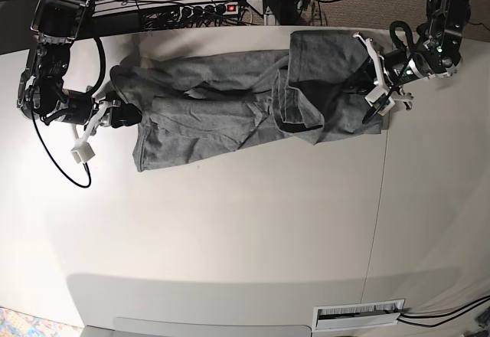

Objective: Fold the T-shirt properly
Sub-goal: 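Lower the right gripper and pinch the collar end of the strip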

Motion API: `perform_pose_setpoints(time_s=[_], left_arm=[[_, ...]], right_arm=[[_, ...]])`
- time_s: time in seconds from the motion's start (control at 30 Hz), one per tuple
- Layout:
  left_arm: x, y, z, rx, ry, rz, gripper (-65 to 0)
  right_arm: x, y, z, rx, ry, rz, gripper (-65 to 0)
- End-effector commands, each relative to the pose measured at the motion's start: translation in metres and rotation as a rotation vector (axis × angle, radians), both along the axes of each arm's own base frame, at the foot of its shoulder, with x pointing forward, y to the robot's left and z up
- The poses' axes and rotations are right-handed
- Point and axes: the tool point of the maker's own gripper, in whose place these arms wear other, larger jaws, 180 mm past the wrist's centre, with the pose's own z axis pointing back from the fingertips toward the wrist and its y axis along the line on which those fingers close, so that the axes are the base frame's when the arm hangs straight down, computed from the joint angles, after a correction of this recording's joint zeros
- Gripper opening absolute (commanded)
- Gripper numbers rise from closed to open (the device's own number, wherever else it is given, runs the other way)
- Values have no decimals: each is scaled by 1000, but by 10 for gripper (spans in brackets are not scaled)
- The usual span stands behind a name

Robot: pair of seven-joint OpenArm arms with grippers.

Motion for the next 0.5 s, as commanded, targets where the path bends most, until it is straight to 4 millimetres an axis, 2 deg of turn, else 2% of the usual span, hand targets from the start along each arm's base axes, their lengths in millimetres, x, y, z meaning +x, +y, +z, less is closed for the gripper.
perform_pose_setpoints(time_s=[0.0, 0.33, 0.47], left_arm=[[-20, 26, -27, 182, 90, -33, -650], [-19, 25, -26, 176, 84, -32, -650], [-19, 25, -26, 175, 85, -35, -650]], right_arm=[[13, -8, 16, -6, -56, -9, -362], [14, -6, 17, 0, -59, -9, -358], [14, 8, 13, 37, -59, -6, -358]])
